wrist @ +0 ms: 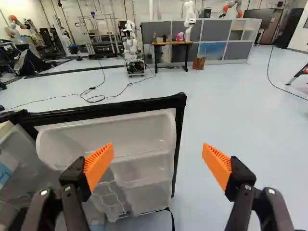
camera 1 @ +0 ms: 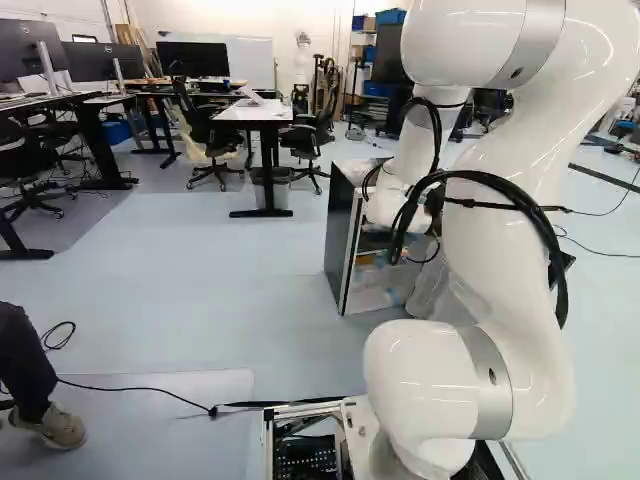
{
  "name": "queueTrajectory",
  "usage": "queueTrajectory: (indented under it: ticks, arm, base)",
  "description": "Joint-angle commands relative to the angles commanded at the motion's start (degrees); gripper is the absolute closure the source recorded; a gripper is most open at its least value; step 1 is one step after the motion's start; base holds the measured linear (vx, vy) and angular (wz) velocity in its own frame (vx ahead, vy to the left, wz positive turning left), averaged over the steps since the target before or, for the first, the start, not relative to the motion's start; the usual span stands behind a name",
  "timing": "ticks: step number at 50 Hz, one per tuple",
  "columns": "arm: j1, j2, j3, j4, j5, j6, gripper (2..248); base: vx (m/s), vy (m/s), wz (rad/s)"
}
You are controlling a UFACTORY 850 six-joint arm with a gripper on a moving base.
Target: Open the fridge door
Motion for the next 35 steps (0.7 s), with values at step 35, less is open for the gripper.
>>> queueTrajectory:
  ticks: [35]
  arm:
    - [0.55,1.79,1.51,-3.96,-1.03,0.59,3]
  base:
    - [0.0,0.0,0.0]
